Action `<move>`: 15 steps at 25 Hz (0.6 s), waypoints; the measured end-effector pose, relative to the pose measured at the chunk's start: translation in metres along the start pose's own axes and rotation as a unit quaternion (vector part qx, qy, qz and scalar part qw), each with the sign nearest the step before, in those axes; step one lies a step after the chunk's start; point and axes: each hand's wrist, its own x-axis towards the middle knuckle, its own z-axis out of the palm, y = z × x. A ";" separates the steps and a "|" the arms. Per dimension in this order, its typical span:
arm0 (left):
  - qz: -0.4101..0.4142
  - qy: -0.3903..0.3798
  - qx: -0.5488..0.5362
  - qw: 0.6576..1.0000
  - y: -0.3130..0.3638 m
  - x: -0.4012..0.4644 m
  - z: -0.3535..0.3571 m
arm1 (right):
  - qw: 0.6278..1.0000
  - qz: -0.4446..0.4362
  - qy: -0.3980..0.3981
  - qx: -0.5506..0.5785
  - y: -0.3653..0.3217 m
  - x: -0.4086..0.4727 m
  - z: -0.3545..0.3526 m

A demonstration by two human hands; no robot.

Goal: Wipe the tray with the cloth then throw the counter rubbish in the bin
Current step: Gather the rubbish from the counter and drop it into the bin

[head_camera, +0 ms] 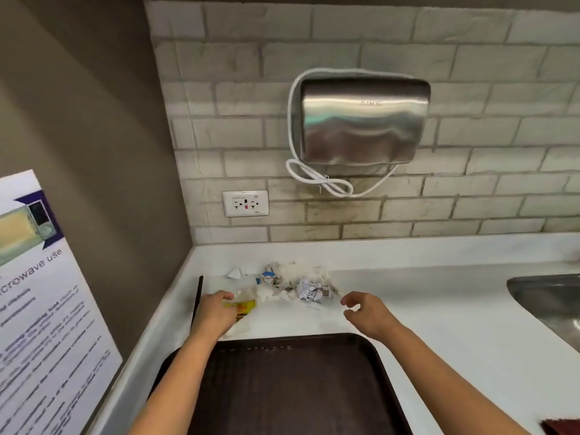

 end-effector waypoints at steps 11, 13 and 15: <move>-0.107 -0.011 0.273 0.956 -0.052 0.053 0.014 | 0.990 -0.022 -0.033 -0.134 0.004 0.091 0.055; -0.088 -0.004 0.263 0.961 -0.057 0.060 0.015 | 0.985 -0.039 -0.034 -0.167 0.000 0.102 0.067; -0.078 0.007 0.237 0.968 -0.061 0.066 0.016 | 0.978 -0.037 -0.044 -0.202 -0.006 0.113 0.077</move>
